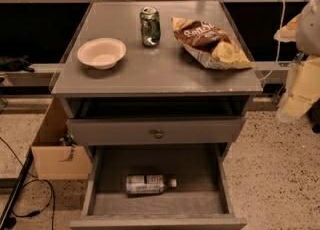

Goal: Pick blue plastic bottle from middle drawer and place on counter

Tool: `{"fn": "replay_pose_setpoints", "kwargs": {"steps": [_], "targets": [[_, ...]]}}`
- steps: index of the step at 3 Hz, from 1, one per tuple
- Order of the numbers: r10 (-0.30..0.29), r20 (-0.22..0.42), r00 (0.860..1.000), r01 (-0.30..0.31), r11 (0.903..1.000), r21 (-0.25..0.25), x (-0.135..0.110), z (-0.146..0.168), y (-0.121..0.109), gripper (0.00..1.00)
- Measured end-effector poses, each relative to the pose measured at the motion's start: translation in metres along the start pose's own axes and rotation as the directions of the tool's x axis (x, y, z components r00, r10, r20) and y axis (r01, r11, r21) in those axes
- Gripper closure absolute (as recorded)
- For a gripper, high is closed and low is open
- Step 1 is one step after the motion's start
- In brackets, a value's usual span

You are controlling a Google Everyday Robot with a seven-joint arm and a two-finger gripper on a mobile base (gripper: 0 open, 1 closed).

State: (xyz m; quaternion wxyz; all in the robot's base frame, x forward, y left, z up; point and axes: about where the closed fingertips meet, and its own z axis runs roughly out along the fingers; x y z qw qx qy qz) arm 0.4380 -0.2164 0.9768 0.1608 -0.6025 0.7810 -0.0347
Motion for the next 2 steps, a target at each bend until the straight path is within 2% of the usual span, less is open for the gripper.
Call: {"fn": "replay_pose_setpoints", "kwargs": {"steps": [1,2], "targets": [[0.0,0.001,1.0,0.0,1.0,0.0,0.0,0.0,0.0,0.0],[0.058,0.08,0.995,-0.057,0.9981,-0.024,0.001,0.014,0.014,0.0]]}}
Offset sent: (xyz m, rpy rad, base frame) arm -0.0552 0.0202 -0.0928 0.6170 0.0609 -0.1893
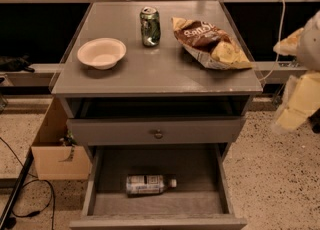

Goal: Pick blue plastic bottle from middle drawer and place on counter

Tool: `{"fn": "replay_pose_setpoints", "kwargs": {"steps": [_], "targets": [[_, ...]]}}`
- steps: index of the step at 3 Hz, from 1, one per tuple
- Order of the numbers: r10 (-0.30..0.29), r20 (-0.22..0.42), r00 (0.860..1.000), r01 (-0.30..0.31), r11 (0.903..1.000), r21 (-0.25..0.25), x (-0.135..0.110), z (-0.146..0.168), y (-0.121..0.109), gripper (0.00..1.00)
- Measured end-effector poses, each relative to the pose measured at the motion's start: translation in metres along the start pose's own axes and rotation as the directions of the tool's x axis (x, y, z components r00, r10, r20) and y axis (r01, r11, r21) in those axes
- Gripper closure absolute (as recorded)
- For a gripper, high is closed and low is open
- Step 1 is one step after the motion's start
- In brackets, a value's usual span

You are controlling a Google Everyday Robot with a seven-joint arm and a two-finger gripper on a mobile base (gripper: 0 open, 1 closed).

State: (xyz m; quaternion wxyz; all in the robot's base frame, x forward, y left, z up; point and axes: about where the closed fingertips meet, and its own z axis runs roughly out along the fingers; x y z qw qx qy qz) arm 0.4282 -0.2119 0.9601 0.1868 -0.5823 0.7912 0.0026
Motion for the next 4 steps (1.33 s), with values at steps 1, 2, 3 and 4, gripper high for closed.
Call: {"fn": "replay_pose_setpoints", "kwargs": {"steps": [1,2,3,4], "targets": [[0.142,0.146,0.979,-0.133,0.9889,-0.066,0.005,0.046,0.035,0.0],[0.232,0.23,0.945,-0.177,0.9556,-0.235,-0.019,0.119,0.081,0.0],[0.249,0.227,0.941,-0.183,0.9437,-0.275,-0.02,0.134,0.095,0.0],[0.282,0.271,0.921,-0.21,0.9412,-0.265,-0.023,0.137,0.097,0.0]]}}
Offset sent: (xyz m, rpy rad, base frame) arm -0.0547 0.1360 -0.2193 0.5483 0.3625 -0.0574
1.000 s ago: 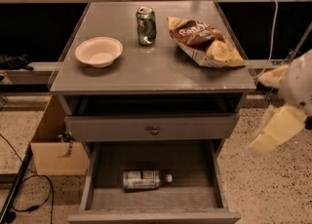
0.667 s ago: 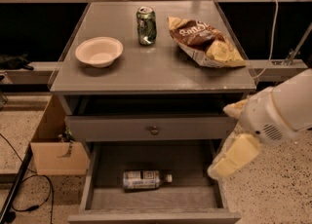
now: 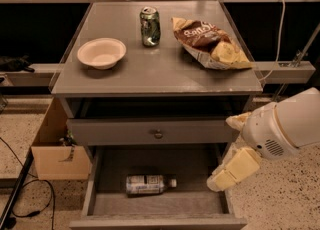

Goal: Pick blue plastic bottle from middle drawer and place on counter

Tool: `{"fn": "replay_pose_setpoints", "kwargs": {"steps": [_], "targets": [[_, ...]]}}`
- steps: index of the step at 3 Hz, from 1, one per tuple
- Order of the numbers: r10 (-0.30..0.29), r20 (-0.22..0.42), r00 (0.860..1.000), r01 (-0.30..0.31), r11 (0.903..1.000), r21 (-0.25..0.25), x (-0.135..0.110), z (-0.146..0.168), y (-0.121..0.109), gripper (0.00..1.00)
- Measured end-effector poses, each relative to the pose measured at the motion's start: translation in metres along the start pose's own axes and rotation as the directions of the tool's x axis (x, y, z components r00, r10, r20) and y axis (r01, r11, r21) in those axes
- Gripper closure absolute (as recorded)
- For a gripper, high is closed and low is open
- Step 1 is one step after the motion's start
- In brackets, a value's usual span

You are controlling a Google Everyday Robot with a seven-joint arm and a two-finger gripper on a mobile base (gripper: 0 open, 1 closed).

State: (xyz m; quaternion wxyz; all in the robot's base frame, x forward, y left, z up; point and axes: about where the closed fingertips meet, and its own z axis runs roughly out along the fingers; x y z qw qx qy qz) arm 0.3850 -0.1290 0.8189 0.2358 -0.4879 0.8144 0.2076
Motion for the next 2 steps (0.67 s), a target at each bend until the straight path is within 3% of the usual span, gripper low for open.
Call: {"fn": "replay_pose_setpoints", "kwargs": {"steps": [1,2], "targets": [[0.052,0.035,0.998,-0.05,0.9974,-0.052,-0.005,0.055,0.008,0.0],[0.109,0.024,0.994,-0.107,0.9911,-0.079,0.006,0.13,0.008,0.0]]}}
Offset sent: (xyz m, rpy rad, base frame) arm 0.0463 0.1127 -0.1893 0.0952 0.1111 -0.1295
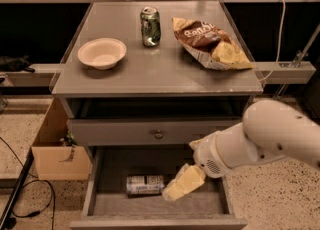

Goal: Pick blue plastic bottle from middle drawer and place on counter

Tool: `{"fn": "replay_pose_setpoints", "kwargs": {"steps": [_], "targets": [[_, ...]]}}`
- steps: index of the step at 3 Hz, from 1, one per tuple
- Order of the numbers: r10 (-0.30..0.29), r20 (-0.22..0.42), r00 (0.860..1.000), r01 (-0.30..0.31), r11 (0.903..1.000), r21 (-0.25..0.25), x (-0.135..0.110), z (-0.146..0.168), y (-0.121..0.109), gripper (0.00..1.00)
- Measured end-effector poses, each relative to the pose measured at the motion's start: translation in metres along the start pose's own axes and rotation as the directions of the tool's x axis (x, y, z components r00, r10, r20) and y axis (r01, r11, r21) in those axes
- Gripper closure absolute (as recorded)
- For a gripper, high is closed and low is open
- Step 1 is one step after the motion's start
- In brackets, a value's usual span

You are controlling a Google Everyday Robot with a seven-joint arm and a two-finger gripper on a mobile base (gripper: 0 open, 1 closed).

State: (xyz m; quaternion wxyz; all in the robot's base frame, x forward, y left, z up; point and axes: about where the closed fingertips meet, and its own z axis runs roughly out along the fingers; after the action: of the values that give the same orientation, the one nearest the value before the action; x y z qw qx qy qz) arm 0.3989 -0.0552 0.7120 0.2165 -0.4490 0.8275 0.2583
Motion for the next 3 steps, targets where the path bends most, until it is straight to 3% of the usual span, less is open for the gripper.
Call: {"fn": "replay_pose_setpoints", "kwargs": {"steps": [1,2,3], "targets": [[0.026,-0.01,1.0,-0.026,0.9989,0.04,0.015,0.048,-0.024,0.0],[0.049,-0.016,0.999,-0.049,0.9979,0.042,0.031,0.082,-0.046,0.0],[0.06,-0.016,0.998,-0.059,0.9976,0.035,0.036,0.094,-0.047,0.0]]}}
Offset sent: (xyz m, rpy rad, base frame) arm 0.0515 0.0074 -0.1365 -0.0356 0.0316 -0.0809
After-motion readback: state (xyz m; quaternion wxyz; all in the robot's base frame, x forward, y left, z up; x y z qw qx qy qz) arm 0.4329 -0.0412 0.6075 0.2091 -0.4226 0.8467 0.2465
